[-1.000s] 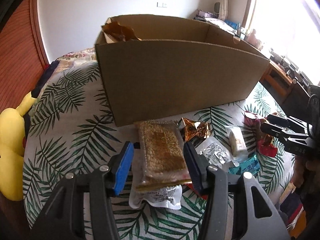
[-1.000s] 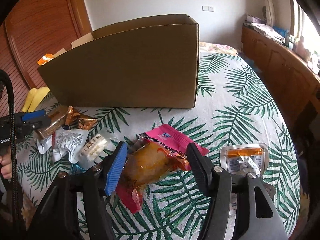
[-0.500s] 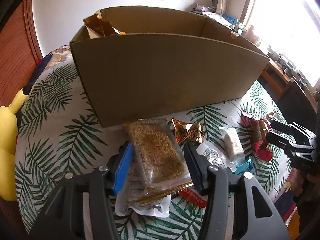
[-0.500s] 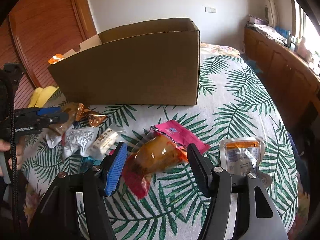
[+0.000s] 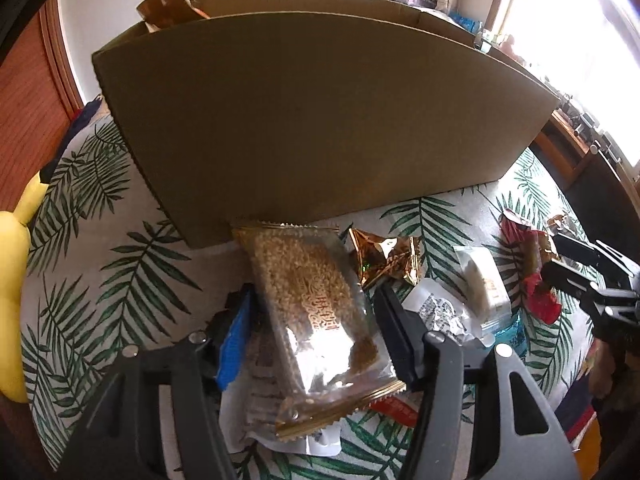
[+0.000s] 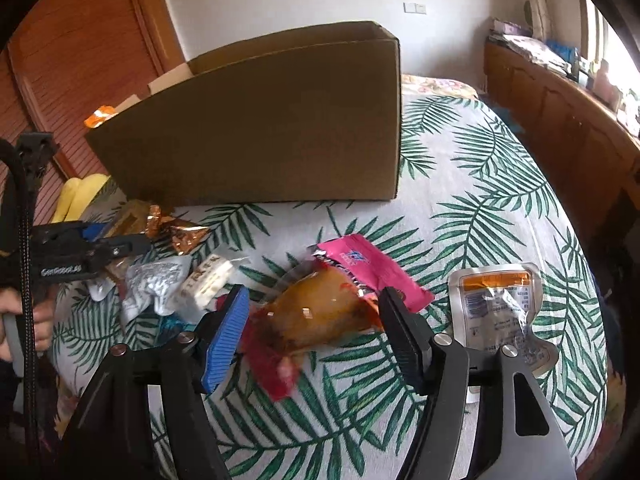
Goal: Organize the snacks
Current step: 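Move left tool to clear grain-bar bag while right tool reaches pink-wrapped bread, then close left tool on grain-bar bag while right tool grasps pink-wrapped bread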
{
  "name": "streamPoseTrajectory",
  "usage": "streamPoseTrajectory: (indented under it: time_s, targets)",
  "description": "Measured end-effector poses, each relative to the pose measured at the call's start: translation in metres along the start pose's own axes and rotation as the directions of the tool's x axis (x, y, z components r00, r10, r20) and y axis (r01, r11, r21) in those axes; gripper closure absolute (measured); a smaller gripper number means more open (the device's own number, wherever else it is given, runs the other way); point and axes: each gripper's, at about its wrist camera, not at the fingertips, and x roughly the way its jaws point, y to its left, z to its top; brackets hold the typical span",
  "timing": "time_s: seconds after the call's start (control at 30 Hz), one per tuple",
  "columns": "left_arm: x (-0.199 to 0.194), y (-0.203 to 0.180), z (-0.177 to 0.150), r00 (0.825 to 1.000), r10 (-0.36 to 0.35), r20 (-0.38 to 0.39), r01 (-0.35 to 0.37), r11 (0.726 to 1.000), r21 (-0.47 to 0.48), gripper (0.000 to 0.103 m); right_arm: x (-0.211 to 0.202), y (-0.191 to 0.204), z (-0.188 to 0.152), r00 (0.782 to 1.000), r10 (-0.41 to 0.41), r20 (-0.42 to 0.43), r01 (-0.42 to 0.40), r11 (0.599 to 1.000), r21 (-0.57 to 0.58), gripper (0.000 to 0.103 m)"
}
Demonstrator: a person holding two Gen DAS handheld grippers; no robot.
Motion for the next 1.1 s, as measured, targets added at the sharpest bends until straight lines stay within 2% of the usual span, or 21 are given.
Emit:
streamPoseTrajectory:
  time_s: [0.33, 0.8, 1.1]
  targets:
    - [-0.008, -0.001, -0.01, 0.999, 0.028, 0.034, -0.029, 0.998, 0.051, 0.054, 0.018, -0.016, 0.009, 0.997, 0.06, -0.041, -0.055, 0.993, 0.107, 0.031]
    - [-0.025, 0.008, -0.021, 0.997, 0.011, 0.077, -0.014, 0.999, 0.035, 0.06, 0.007, -0.002, -0.009, 0.996, 0.047, -0.075, -0.05, 0.998, -0.039, 0.029]
    - [-0.036, 0.009, -0.025, 0.995, 0.011, 0.103, -0.013, 1.0, 0.026, 0.061, 0.003, 0.006, -0.018, 0.996, 0.067, -0.054, -0.072, 0.992, -0.101, 0.043]
